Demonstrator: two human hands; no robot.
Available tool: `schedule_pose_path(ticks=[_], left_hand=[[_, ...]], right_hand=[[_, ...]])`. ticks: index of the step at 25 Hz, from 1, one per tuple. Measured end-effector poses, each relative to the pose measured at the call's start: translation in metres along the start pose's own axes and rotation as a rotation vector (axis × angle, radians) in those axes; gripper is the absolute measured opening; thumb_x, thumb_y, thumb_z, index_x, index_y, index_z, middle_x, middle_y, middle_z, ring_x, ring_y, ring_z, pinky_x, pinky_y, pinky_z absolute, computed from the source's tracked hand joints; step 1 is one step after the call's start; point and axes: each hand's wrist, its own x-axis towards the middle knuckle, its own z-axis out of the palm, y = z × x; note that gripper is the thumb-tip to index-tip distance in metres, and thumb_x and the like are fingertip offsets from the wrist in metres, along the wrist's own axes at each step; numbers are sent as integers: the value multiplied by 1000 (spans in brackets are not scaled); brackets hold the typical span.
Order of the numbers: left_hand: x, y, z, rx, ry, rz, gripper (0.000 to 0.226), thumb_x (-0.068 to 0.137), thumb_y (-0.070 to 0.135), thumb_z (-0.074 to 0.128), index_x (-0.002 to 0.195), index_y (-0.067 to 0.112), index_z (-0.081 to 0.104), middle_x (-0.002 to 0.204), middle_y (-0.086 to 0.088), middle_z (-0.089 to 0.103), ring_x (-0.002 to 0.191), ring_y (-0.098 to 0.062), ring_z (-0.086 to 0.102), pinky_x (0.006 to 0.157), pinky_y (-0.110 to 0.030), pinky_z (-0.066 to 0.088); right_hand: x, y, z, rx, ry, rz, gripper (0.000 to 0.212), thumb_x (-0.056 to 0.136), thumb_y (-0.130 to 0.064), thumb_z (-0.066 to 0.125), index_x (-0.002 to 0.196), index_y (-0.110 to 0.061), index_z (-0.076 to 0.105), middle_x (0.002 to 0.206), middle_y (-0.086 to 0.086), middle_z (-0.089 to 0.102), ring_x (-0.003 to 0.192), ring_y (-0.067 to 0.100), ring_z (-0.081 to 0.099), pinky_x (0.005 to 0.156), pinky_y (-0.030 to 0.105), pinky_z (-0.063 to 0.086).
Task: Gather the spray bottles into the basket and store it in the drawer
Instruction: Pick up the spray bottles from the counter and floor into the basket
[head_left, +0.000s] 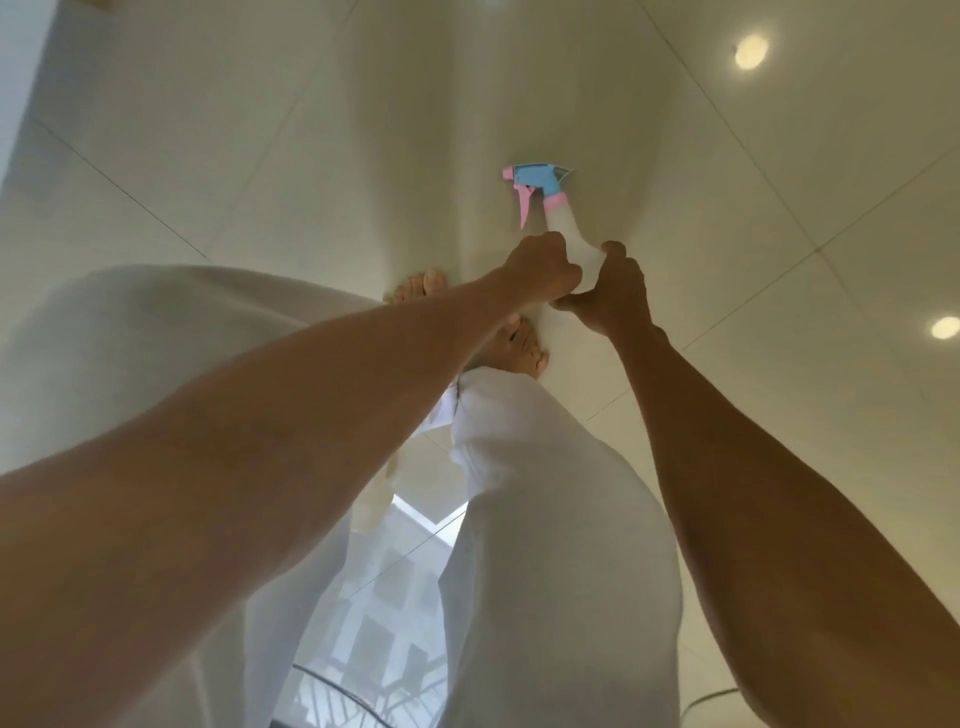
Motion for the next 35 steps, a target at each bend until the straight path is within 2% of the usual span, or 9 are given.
schedule_pose_path(ticks=[5,10,14,17,21,25,27,30,35], left_hand=[[-36,10,-16,-317,28,-147,52,93,36,64,133,6,50,127,-10,61,117,-25,61,90,-27,50],[-143,25,-42,-551,183,-148,73,84,54,70,141,15,47,136,-4,58,124,-22,57,98,-29,48],[-238,40,-74,-760,397,-178,76,76,53,78,140,23,50,134,2,62,123,-17,57,98,-23,45],[-303,46,-103,-890,514,-152,75,73,51,81,137,26,53,128,3,66,119,-16,61,103,-32,51],[-387,26,-149,-1019,690,-113,70,73,51,82,134,29,56,125,6,68,111,-15,66,100,-36,55],[-442,-27,-214,-1058,827,37,64,76,36,84,133,26,58,122,10,67,98,-4,68,83,-18,58],[-461,-56,-250,-1028,834,131,63,76,32,84,132,27,56,118,17,64,98,4,65,77,-8,55],[-475,-93,-302,-1043,786,258,64,74,29,85,130,38,55,116,29,63,106,5,66,92,-17,56],[-475,-133,-389,-979,798,386,70,75,32,84,136,40,50,132,23,59,122,0,58,107,-30,49]], right_hand=[[-39,-13,-6,-16,152,-100,92,70,-42,90,138,-4,41,131,17,57,122,32,54,103,38,47],[-137,-54,-42,39,313,-159,92,70,-49,84,141,-11,41,136,15,49,124,30,47,86,25,38],[-231,-107,-75,22,508,-278,78,78,-58,52,136,-6,52,129,17,54,117,32,52,93,25,35],[-288,-149,-97,7,596,-347,66,81,-46,68,131,-3,58,122,19,58,109,34,56,94,27,37],[-359,-206,-126,46,430,-607,85,66,-37,91,136,-6,54,131,16,51,115,30,52,95,33,50],[-392,-268,-161,288,-54,-706,71,68,-16,74,128,-43,48,130,-21,45,126,14,49,104,36,51],[-398,-320,-171,367,-74,-667,56,76,-18,70,121,-47,52,129,-20,50,121,0,52,101,32,52],[-403,-418,-176,334,-48,-767,44,93,-37,68,135,-34,53,132,-19,57,116,-15,53,94,16,50],[-400,-546,-166,251,88,-913,40,91,-41,70,128,-29,61,119,-17,65,109,-2,61,86,7,49]])
